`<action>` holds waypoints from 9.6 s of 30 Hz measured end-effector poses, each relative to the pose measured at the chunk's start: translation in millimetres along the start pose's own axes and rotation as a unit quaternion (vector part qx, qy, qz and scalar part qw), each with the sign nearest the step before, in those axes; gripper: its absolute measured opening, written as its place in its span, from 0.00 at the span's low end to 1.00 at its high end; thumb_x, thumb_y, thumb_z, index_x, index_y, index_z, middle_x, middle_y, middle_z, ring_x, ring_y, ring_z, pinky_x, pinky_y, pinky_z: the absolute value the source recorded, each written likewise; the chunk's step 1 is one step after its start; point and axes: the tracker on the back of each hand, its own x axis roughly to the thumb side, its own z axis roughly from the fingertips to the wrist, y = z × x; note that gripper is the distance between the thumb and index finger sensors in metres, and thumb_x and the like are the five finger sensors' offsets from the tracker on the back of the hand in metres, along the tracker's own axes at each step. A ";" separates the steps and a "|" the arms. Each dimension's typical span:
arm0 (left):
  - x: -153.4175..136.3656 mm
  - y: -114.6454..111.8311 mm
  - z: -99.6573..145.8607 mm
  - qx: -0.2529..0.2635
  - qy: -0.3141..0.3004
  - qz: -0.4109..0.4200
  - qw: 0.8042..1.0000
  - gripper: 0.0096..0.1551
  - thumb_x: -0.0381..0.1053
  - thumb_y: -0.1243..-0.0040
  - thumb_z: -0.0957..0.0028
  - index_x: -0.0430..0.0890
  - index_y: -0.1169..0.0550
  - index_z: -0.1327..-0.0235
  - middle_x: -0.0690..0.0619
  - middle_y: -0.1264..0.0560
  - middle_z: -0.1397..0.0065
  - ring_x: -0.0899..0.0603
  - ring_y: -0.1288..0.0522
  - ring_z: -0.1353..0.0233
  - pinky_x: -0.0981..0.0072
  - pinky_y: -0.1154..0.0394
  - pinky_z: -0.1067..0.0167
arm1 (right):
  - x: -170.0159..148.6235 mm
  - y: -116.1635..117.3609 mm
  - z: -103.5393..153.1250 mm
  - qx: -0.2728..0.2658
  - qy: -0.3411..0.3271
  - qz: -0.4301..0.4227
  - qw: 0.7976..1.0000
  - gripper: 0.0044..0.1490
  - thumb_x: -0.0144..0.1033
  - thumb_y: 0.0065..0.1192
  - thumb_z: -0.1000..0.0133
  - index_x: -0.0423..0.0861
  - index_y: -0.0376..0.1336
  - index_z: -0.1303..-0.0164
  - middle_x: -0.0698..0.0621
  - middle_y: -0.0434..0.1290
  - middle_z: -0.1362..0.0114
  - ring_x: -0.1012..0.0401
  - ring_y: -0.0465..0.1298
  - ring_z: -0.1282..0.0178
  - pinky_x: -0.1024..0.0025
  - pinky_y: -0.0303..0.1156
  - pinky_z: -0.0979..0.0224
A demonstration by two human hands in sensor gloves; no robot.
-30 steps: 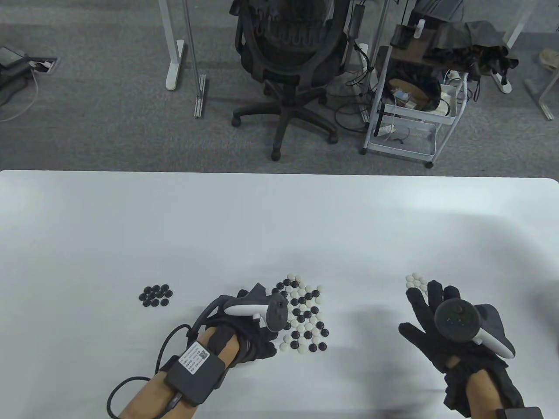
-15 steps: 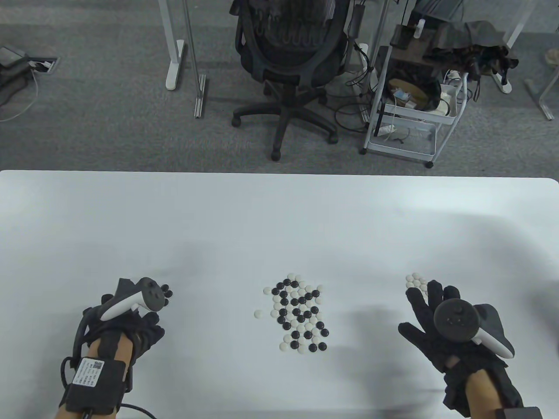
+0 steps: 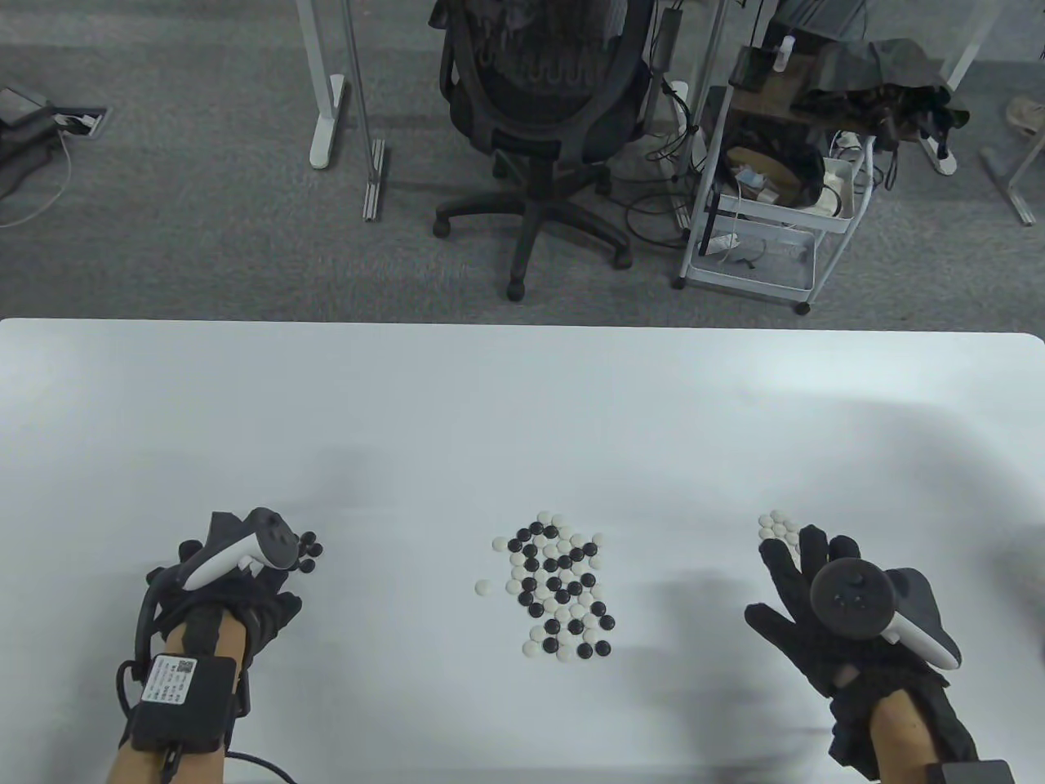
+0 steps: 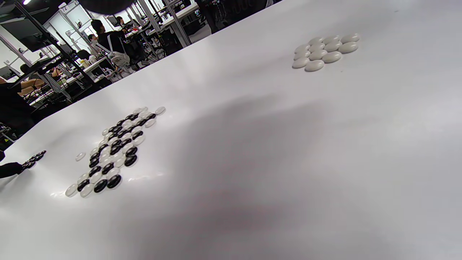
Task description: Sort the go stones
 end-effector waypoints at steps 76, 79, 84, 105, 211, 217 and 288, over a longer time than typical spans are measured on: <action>61.3 16.4 28.0 0.053 -0.070 -0.067 0.994 0.39 0.59 0.66 0.38 0.52 0.49 0.12 0.29 0.80 0.22 0.21 0.82 0.29 0.14 0.75 0.40 | -1.5 -1.5 0.7 0.003 0.002 -0.003 1.000 0.52 0.57 0.39 0.38 0.41 0.30 0.15 0.27 0.20 0.21 0.29 0.20 0.29 0.21 0.24 0.38; 93.9 19.9 41.2 0.054 -0.119 -0.094 0.987 0.39 0.60 0.66 0.38 0.51 0.43 0.12 0.29 0.78 0.20 0.20 0.81 0.29 0.14 0.74 0.40 | -1.1 -1.7 0.9 0.001 0.001 -0.003 1.000 0.52 0.57 0.39 0.37 0.41 0.30 0.15 0.27 0.20 0.21 0.29 0.20 0.29 0.21 0.24 0.38; 154.2 15.7 53.7 0.033 -0.190 -0.149 0.970 0.38 0.60 0.65 0.38 0.50 0.36 0.14 0.29 0.74 0.17 0.20 0.78 0.27 0.14 0.72 0.40 | -1.2 -1.8 1.0 -0.001 0.001 -0.003 1.000 0.52 0.57 0.39 0.38 0.41 0.30 0.15 0.27 0.20 0.21 0.29 0.20 0.29 0.21 0.24 0.38; 243.0 -19.3 41.7 -0.007 -0.227 -0.264 0.937 0.37 0.58 0.67 0.38 0.52 0.42 0.13 0.28 0.75 0.19 0.20 0.78 0.28 0.14 0.72 0.41 | -2.7 -3.7 3.9 -0.006 -0.007 -0.009 1.000 0.52 0.57 0.39 0.38 0.41 0.30 0.15 0.27 0.20 0.21 0.29 0.20 0.29 0.21 0.24 0.38; 69.2 46.1 -12.7 0.008 -0.014 -0.007 1.000 0.38 0.59 0.67 0.40 0.53 0.38 0.14 0.33 0.79 0.20 0.22 0.82 0.29 0.14 0.76 0.40 | 0.2 -0.3 0.5 0.006 0.003 -0.001 1.000 0.52 0.57 0.39 0.38 0.40 0.30 0.15 0.27 0.21 0.21 0.29 0.20 0.29 0.21 0.25 0.38; 89.1 49.9 2.7 0.031 -0.041 -0.044 0.998 0.38 0.58 0.67 0.39 0.52 0.40 0.13 0.33 0.79 0.20 0.22 0.83 0.29 0.14 0.76 0.40 | 0.8 -0.3 0.3 0.007 0.003 0.000 1.000 0.52 0.57 0.39 0.38 0.40 0.30 0.15 0.27 0.21 0.21 0.29 0.20 0.29 0.21 0.25 0.38; 43.1 20.2 2.9 0.048 -0.074 -0.022 0.996 0.37 0.58 0.68 0.40 0.56 0.47 0.14 0.32 0.80 0.22 0.23 0.83 0.29 0.15 0.76 0.39 | -0.7 -2.1 2.3 0.004 0.004 -0.004 1.000 0.52 0.57 0.39 0.37 0.40 0.30 0.15 0.27 0.21 0.21 0.29 0.20 0.29 0.21 0.25 0.38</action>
